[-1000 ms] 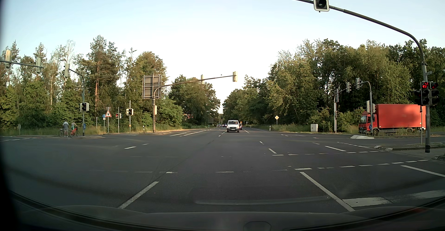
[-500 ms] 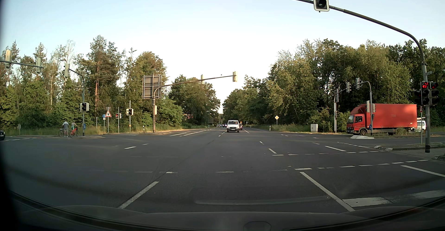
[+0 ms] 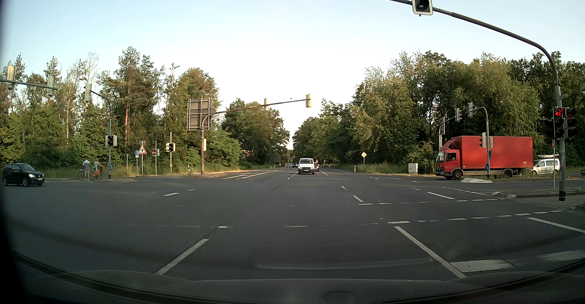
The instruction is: Follow the waypoints while adhering to traffic rules and regulations
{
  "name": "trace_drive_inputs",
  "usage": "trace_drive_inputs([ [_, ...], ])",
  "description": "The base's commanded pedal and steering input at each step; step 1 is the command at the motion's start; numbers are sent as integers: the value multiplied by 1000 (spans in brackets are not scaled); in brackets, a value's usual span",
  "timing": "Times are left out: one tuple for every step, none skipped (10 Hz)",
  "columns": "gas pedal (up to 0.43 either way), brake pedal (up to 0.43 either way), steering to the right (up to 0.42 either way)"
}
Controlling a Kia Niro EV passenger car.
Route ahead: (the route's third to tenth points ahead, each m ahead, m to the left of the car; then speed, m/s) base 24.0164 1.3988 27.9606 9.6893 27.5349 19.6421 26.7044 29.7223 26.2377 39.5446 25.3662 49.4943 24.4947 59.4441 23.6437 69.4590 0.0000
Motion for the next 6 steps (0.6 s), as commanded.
trace_drive_inputs([
  [0,348,-4],
  [0,348,-4],
  [0,341,-4],
  [0,348,-4],
  [0,348,-4],
  [0,348,-4],
])
